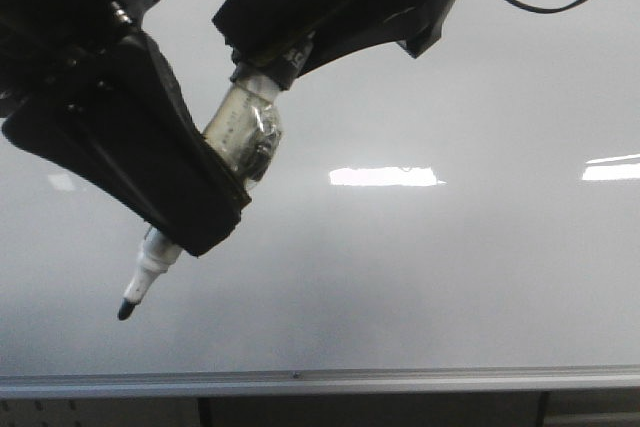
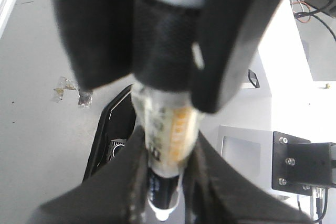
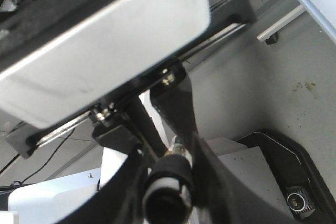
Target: Write number 0 on whiteboard
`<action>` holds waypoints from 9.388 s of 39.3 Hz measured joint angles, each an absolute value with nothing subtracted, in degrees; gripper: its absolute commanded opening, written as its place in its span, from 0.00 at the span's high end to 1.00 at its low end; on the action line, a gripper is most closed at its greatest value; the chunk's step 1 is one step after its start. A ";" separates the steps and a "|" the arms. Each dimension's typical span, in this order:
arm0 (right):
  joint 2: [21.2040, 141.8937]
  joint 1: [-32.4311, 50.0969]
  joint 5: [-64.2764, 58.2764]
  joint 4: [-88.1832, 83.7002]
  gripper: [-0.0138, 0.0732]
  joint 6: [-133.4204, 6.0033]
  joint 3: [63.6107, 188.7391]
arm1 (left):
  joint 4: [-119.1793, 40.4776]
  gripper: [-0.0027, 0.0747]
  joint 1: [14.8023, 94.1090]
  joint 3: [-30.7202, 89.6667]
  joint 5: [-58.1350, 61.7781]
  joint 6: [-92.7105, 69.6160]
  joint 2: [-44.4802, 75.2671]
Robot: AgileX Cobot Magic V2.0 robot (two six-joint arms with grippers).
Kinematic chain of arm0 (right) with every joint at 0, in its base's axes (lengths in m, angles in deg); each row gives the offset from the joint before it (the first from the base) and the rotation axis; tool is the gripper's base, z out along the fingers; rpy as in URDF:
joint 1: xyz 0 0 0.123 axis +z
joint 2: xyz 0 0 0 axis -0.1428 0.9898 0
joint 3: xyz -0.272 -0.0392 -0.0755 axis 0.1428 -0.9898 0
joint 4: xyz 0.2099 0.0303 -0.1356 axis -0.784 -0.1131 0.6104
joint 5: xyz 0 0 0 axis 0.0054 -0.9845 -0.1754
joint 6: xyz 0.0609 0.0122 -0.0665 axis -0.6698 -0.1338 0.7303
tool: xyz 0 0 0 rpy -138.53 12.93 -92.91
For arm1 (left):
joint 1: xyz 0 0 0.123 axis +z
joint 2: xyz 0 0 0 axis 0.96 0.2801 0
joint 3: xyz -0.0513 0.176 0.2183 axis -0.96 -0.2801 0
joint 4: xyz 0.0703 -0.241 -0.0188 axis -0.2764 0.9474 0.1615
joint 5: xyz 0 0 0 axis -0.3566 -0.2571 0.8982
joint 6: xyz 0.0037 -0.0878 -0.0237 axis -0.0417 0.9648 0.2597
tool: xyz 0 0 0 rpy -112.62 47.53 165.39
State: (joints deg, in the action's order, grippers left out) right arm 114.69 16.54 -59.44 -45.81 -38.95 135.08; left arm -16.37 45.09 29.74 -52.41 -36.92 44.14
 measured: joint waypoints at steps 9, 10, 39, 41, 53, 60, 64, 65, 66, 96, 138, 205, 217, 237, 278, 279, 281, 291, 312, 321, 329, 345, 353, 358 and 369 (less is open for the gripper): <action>114.82 16.54 -58.51 -45.42 0.92 -38.95 135.08 | -14.58 0.16 45.06 29.74 -52.09 -37.05 44.14; 114.82 16.54 -58.58 -45.42 0.92 -38.95 135.08 | -14.06 0.14 44.97 29.74 -51.50 -37.05 44.14; 110.22 10.98 -59.74 -13.11 0.92 -60.08 135.08 | -12.96 0.19 44.97 29.83 -50.06 -37.36 44.05; 108.81 8.71 -58.71 -9.62 0.92 -63.09 135.08 | -12.96 0.27 44.97 29.83 -50.06 -37.36 44.05; 99.85 0.80 -44.65 -3.41 0.92 -68.99 135.08 | -12.96 0.85 44.97 29.83 -50.06 -37.36 44.05; 98.75 0.56 -43.68 -3.41 0.92 -69.11 135.08 | -12.96 0.99 44.97 29.83 -50.16 -37.36 44.05; 98.75 0.56 -42.62 -3.41 0.92 -69.47 135.20 | -12.96 0.99 44.97 29.83 -50.16 -37.36 44.05; 98.75 0.56 -42.20 -3.41 0.92 -69.48 135.34 | -12.96 0.99 44.97 29.83 -50.16 -37.36 44.05; 98.75 0.56 -41.92 -3.39 0.92 -69.57 135.65 | -12.96 0.99 44.97 29.83 -50.16 -37.36 44.05; 110.75 0.56 -37.31 -2.81 0.91 -70.07 159.55 | -12.96 0.99 44.97 29.83 -50.16 -37.36 44.05; 119.05 0.56 -37.52 1.35 0.91 -70.19 159.67 | -12.96 0.99 44.97 29.83 -50.16 -37.36 44.05; 117.28 5.15 -52.28 -14.09 0.91 -66.38 172.70 | -12.96 0.99 44.97 29.83 -50.16 -37.38 44.05; 115.69 5.15 -61.75 -21.06 0.91 -62.41 170.75 | -10.95 0.77 44.97 29.83 -50.16 -37.49 44.05; 99.99 5.15 -61.65 -34.21 0.91 -51.18 135.42 | -1.18 0.10 44.97 29.83 -53.04 -43.19 44.05; 99.85 6.44 -57.87 -52.85 0.90 -39.54 128.97 | 4.77 0.99 44.97 29.83 -54.14 -46.01 44.05; 99.85 6.44 -57.75 -52.85 0.90 -39.54 128.97 | 4.65 0.99 44.97 29.83 -54.05 -46.01 44.05; 99.85 6.44 -57.86 -52.75 0.86 -39.46 128.97 | 4.65 0.99 44.97 29.83 -54.01 -45.90 44.05; 99.85 6.48 -57.75 -52.86 0.37 -39.46 128.97 | 3.96 0.99 44.97 29.83 -53.91 -45.90 44.05; 86.04 6.48 -37.45 -41.26 0.45 -35.04 124.32 | -19.39 0.99 44.86 29.83 -35.97 -27.81 44.05; 71.88 6.48 -23.09 -38.06 0.68 -35.02 109.30 | -39.65 0.99 45.27 29.83 -25.45 -2.93 44.05; 59.94 6.48 -13.41 -38.02 0.91 -35.02 95.28 | -45.26 0.99 51.60 29.83 -22.96 6.96 44.05; 50.55 6.48 -6.37 -38.02 0.92 -34.92 87.51 | -46.00 0.99 73.69 29.83 -22.39 8.39 44.05; 50.55 6.48 -6.17 -38.02 0.92 -34.92 87.51 | -46.14 0.99 77.36 29.86 -17.74 8.52 44.48; 50.55 6.48 -6.17 -38.02 0.92 -34.92 87.51 | -46.14 0.99 77.45 30.94 -16.35 9.20 47.11; 50.55 6.48 -6.27 -38.02 0.92 -34.92 87.51 | -46.14 0.99 77.45 34.69 -16.35 9.78 52.54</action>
State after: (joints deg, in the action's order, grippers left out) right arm 50.55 6.48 -6.27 -38.02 -34.92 87.51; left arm -46.14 77.45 34.69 -16.35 9.78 52.54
